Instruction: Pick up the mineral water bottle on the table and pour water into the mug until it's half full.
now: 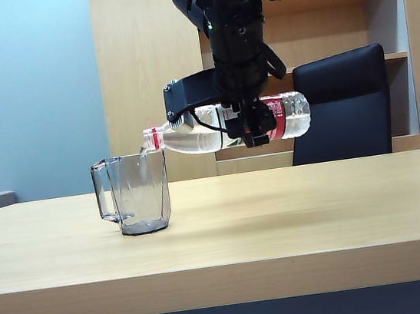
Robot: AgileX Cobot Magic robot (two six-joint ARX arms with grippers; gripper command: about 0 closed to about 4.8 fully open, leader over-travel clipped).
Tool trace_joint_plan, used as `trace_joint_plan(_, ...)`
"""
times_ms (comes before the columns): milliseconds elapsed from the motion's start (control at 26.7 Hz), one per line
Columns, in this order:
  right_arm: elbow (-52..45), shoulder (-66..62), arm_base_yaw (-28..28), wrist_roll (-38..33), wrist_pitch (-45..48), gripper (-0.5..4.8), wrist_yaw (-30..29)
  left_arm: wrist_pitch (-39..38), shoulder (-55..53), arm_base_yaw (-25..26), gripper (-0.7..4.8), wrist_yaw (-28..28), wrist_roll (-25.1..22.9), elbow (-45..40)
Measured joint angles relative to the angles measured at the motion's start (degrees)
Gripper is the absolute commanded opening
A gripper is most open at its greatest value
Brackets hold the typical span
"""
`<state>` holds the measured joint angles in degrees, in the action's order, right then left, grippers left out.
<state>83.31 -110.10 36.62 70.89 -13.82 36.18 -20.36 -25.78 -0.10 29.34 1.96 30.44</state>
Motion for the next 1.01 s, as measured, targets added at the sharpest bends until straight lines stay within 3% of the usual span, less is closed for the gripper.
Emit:
trace_joint_plan(187, 0.00, 0.02, 0.00, 2.95, 1.53, 2.56, 3.48, 0.00, -0.02, 0.00, -0.06, 0.00, 0.00, 0.00)
trace_joint_plan(1010, 0.04, 0.13, 0.09, 7.56, 5.53, 2.56, 7.17, -0.02, 0.00, 0.00, -0.06, 0.02, 0.00, 0.00)
